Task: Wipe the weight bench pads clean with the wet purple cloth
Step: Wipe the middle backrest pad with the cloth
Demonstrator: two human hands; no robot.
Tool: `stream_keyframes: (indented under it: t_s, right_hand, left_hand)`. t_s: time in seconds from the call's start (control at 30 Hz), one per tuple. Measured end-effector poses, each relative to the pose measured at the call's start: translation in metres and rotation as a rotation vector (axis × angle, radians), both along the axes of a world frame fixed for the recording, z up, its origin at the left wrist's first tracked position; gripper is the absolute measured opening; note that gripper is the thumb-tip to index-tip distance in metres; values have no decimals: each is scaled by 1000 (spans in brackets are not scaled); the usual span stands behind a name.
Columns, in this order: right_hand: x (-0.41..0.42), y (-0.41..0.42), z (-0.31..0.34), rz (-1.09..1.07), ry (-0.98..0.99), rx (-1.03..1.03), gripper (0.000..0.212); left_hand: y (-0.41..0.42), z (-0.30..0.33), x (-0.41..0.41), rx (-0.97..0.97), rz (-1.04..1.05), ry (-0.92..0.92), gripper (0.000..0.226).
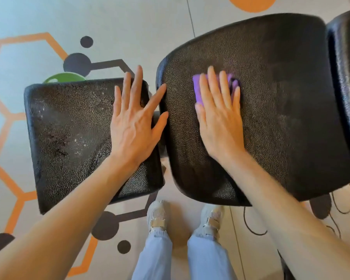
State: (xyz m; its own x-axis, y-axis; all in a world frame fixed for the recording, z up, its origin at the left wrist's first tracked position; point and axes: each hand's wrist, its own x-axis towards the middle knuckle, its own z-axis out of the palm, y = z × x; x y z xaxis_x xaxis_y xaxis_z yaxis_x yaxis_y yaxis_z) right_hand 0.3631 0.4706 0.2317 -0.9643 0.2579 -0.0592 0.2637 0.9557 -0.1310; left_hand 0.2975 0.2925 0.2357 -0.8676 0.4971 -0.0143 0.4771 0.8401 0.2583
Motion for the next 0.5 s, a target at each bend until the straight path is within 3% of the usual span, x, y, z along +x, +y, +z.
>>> stream_keyframes:
  t_s: [0.13, 0.33, 0.5]
  right_hand:
    - [91, -17, 9, 65, -107, -16, 56]
    - [-20, 14, 0, 7, 7, 13, 54]
    - [115, -25, 14, 38, -108, 0, 55]
  left_hand:
    - [-9, 8, 16, -3, -104, -11, 53]
    - [-17, -5, 35, -92, -168, 6, 55]
    - [-17, -4, 35, -97, -169, 2, 55]
